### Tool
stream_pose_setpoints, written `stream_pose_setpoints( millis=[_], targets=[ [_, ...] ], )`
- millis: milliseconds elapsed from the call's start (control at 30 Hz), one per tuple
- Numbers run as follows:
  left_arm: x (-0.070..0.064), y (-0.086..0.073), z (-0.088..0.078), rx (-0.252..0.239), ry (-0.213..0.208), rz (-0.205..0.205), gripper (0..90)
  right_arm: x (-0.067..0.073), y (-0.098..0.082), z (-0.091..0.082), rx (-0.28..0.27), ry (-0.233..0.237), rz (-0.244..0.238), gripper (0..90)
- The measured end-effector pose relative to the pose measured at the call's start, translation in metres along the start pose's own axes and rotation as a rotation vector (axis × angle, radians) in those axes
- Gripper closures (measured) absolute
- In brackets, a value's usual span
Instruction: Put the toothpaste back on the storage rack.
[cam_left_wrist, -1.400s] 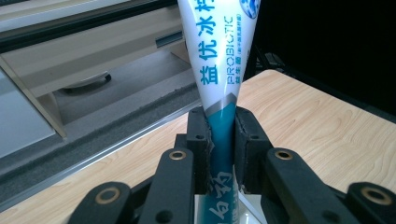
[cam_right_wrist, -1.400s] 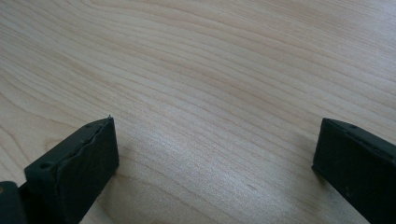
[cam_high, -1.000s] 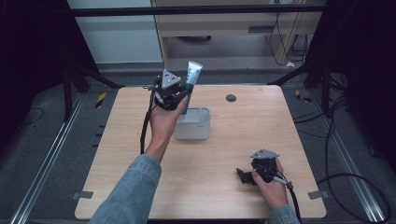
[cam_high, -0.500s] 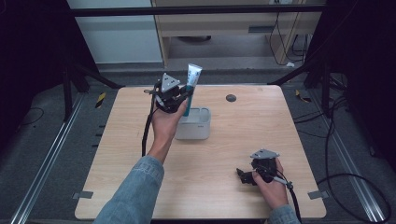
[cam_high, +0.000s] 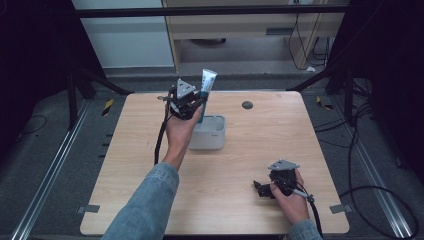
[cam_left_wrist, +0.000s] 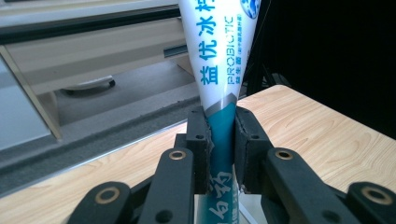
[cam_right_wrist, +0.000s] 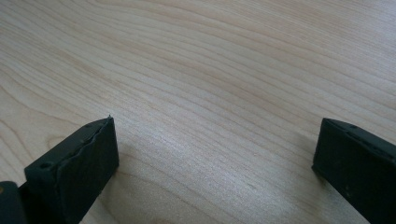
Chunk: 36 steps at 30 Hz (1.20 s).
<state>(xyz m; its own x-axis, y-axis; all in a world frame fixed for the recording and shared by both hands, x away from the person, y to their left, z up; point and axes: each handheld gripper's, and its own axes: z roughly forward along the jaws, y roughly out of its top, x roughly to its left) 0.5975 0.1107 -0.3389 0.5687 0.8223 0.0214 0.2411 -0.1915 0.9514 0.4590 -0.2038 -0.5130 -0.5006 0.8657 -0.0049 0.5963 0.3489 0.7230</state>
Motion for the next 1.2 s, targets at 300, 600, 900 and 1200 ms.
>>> stream_pose_setpoints(
  millis=[300, 600, 900, 1200],
  targets=[
    [0.005, -0.016, 0.011, 0.025, -0.003, -0.007, 77.7, 0.0, 0.0, 0.0, -0.001, 0.002, -0.002, 0.4],
    [0.004, -0.03, 0.015, 0.046, -0.017, 0.001, 77.5, 0.0, 0.0, 0.0, -0.001, 0.003, 0.001, 0.4],
    [0.001, -0.034, 0.018, 0.081, -0.015, 0.021, 77.4, 0.0, 0.0, 0.0, 0.0, 0.004, 0.002, 0.4],
    [0.004, -0.038, 0.017, 0.116, -0.004, 0.013, 77.5, 0.0, 0.0, 0.0, 0.0, 0.001, 0.0, 0.4]
  ],
)
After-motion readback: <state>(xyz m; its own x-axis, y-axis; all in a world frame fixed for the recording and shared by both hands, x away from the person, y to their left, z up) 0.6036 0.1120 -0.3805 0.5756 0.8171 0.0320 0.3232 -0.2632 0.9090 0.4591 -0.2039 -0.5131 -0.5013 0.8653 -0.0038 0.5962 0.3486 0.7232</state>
